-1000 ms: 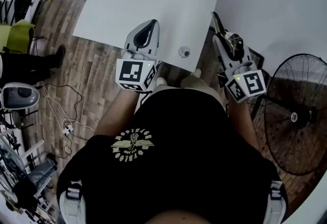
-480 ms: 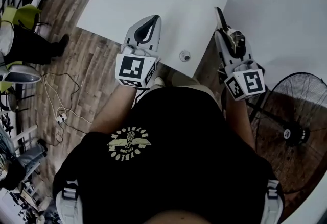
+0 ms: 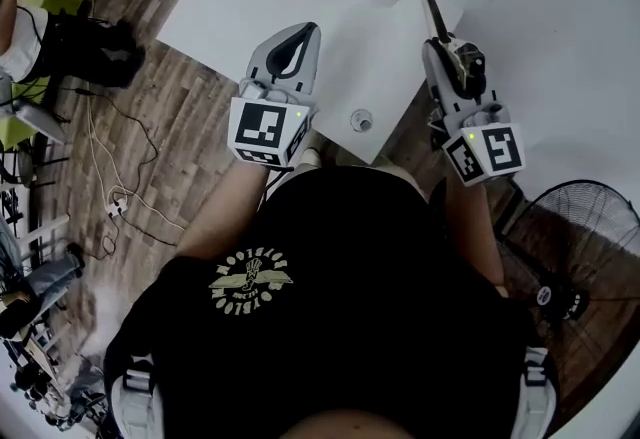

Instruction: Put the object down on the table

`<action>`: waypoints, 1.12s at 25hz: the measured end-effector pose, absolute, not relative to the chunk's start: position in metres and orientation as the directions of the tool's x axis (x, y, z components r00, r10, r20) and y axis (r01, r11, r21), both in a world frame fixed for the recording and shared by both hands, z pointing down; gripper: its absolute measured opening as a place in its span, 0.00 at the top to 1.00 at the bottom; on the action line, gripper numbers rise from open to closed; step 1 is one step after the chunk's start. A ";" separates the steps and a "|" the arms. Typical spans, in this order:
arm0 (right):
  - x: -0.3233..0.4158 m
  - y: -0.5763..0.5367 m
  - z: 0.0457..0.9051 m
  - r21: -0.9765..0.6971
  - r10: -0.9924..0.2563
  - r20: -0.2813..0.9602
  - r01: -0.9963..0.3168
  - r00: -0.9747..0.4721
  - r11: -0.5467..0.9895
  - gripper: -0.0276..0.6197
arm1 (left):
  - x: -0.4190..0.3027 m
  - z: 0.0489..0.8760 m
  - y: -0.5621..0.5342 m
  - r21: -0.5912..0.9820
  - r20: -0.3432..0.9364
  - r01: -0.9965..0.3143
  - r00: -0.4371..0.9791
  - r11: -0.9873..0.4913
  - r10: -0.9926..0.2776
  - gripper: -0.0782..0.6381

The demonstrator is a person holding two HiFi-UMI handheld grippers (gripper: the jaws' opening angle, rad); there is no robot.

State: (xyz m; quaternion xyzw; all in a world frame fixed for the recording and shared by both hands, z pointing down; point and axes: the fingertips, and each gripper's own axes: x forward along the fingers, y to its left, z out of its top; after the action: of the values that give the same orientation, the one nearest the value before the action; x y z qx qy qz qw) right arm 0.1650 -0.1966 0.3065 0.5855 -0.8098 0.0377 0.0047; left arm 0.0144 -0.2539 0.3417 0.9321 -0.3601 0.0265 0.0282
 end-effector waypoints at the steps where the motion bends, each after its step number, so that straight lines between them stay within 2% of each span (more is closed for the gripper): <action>1: 0.166 -0.200 0.306 -0.056 -0.946 0.051 -0.946 -0.321 0.319 0.76 | 0.015 0.342 -0.256 0.032 0.070 -0.679 0.733 -0.733 -0.676 0.88; 21: 0.197 -0.281 0.330 -0.120 -0.910 0.063 -0.908 -0.411 0.402 0.76 | 0.040 0.367 -0.310 0.043 0.137 -0.750 0.659 -0.660 -0.740 0.88; 28: 0.202 -0.296 0.376 -0.204 -0.896 0.145 -0.899 -0.420 0.388 0.76 | 0.044 0.376 -0.307 0.040 0.169 -0.752 0.655 -0.659 -0.737 0.88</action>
State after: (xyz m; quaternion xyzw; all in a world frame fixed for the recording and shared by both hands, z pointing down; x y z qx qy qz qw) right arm 0.2016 -0.2962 0.3760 0.5387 -0.8330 0.1261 0.0053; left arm 0.0444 -0.3071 0.3765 0.9080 -0.4098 0.0693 0.0532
